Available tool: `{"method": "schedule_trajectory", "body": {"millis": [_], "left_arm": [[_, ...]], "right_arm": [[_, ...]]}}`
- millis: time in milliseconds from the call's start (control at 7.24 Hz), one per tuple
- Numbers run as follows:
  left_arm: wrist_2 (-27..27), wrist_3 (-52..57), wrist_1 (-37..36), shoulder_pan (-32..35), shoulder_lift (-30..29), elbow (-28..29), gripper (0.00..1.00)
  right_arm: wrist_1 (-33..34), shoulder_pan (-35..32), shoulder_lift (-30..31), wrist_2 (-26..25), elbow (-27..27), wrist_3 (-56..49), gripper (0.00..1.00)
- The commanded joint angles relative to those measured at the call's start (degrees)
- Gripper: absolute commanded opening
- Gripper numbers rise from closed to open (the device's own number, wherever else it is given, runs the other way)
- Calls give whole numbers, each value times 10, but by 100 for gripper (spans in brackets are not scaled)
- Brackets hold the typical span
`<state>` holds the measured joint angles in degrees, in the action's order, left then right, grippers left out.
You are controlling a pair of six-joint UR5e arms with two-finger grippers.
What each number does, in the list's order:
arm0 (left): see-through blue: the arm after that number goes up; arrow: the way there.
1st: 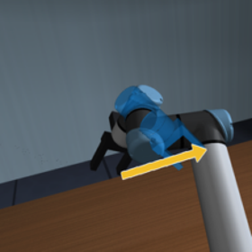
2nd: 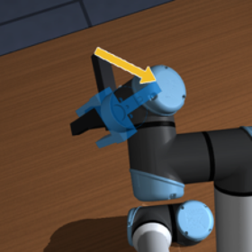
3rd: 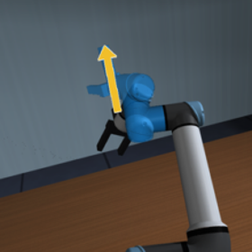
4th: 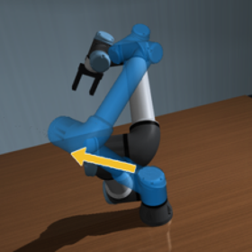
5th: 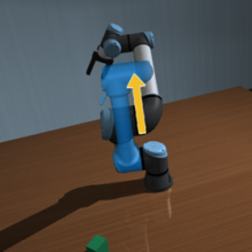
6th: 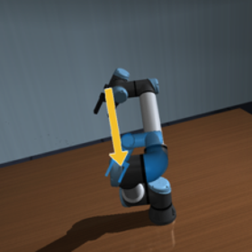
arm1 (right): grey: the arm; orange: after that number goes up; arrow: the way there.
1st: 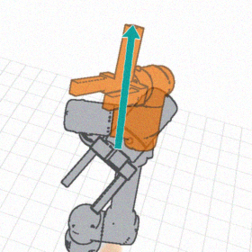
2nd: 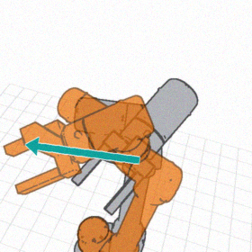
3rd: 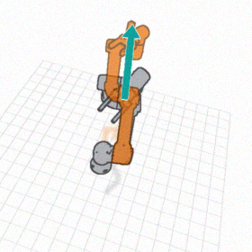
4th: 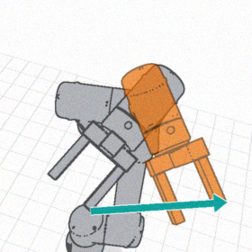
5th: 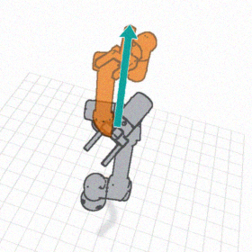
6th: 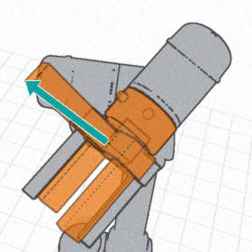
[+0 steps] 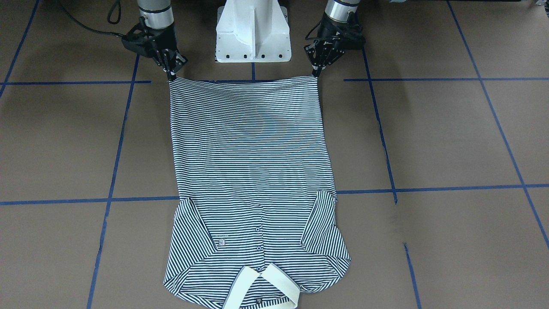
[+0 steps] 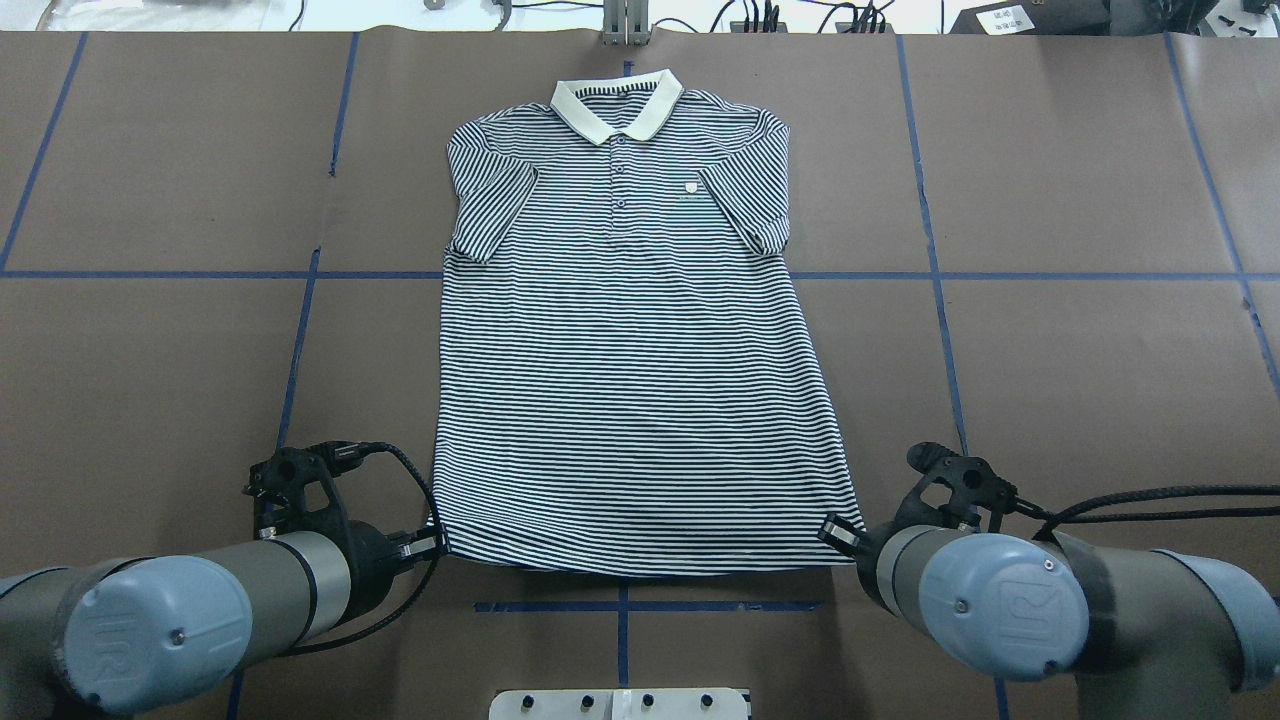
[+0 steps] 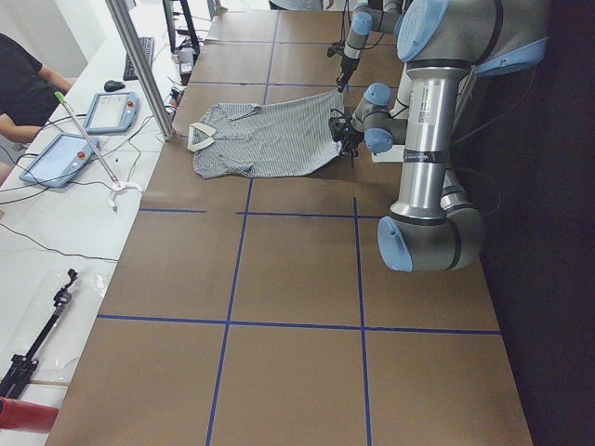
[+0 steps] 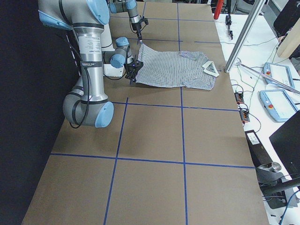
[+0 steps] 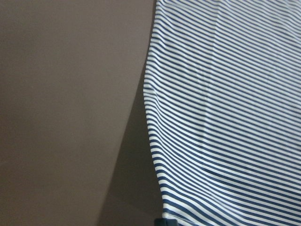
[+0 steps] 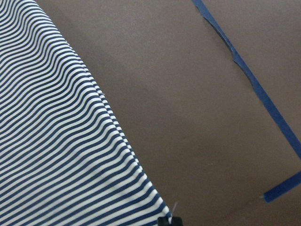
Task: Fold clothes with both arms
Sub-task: 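Lift the hem with both grippers and fold it toward the collar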
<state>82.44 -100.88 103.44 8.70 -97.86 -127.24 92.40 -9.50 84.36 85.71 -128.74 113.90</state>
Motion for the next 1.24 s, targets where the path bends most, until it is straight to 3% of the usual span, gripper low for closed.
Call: {"method": "schedule_trajectory", "body": {"millis": [0, 276, 553, 829, 1105], "left_arm": [[0, -100, -92, -61, 0, -69, 0], [-3, -139, -163, -114, -1, -105, 0], [-1, -132, -171, -86, -29, -94, 0], [1, 6, -171, 31, -87, -52, 0], [2, 94, -137, 132, -126, 47, 0]], "right_arm": [[1, 36, 34, 0, -53, 7, 0], [1, 66, 72, -2, -97, 23, 0], [1, 38, 55, -8, -91, 17, 0], [2, -57, -59, -9, -6, -65, 0], [1, -150, -143, -5, 115, -185, 0]]}}
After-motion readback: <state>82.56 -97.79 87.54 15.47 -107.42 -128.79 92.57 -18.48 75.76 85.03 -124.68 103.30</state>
